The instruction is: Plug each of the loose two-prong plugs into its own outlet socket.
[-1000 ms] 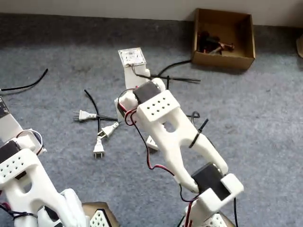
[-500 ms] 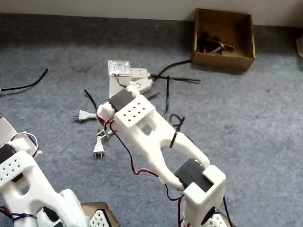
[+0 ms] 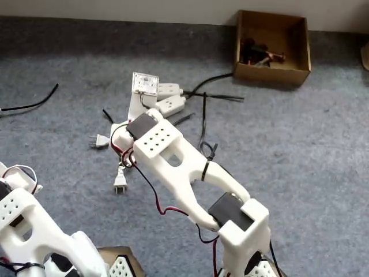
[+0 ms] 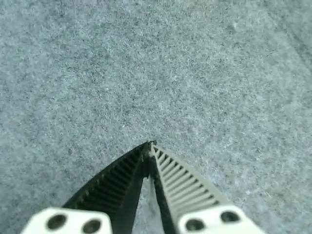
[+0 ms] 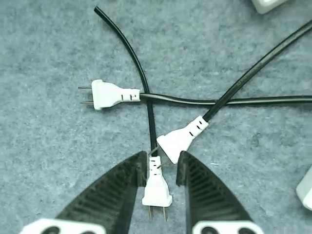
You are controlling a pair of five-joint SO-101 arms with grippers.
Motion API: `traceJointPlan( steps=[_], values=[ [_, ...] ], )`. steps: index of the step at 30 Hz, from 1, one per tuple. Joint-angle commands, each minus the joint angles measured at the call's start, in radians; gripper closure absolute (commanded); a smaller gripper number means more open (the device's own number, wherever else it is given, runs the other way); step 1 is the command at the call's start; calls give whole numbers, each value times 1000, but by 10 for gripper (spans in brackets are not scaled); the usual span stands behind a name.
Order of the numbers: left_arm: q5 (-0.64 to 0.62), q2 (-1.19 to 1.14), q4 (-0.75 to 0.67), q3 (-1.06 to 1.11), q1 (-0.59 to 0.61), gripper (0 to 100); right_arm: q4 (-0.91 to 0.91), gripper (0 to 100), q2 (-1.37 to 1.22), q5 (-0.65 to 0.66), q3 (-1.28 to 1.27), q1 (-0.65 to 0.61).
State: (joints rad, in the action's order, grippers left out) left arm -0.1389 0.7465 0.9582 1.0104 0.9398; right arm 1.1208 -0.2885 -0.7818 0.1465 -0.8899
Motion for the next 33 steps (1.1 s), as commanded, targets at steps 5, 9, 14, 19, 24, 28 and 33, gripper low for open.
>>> traceJointPlan(
  steps=[5,9,14,19,24,28,33],
  values=[
    [-9,24,-17,-5,12,993,-42,890,-25,-103,27,4],
    [-9,24,-17,-5,13,993,-42,890,-24,-137,27,27],
    [-9,24,-17,-5,15,993,-42,890,-30,-242,27,70],
    [-6,24,-14,-5,22,993,-42,890,-30,-345,22,97],
    [-8,24,-15,-5,81,993,-42,890,-31,-356,18,91],
    [-9,24,-15,-5,81,993,-47,890,-31,-397,-30,79],
    [-9,24,-15,-5,81,993,-48,890,-31,-433,-73,47]
  ],
)
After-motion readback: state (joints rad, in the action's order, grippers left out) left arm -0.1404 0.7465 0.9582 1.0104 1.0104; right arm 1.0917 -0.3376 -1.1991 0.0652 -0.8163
